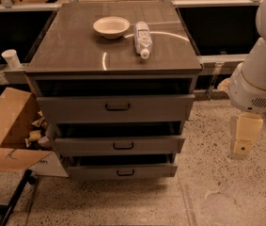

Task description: Open top drawer

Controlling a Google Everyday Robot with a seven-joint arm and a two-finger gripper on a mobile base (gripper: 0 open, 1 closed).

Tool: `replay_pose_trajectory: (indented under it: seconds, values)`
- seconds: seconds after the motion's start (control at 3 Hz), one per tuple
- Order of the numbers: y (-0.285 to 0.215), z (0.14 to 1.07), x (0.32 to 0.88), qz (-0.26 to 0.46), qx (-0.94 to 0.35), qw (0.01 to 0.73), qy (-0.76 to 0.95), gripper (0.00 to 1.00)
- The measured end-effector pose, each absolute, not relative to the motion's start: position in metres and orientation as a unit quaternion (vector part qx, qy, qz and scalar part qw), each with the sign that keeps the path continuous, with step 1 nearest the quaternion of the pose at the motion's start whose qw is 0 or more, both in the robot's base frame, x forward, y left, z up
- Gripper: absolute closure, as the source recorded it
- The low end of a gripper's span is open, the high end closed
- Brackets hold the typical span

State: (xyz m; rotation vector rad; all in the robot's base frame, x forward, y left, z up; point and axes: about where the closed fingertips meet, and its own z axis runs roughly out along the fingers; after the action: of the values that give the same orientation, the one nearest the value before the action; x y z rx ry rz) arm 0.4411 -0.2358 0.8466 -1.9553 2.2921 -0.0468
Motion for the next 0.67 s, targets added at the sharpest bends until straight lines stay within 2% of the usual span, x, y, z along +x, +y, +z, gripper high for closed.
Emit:
replay_pose_trajectory:
  seconds: [0.67]
  values:
    - [-0.211, 0.810, 0.475, -0.005, -0.699, 0.068, 0.712, 0.00]
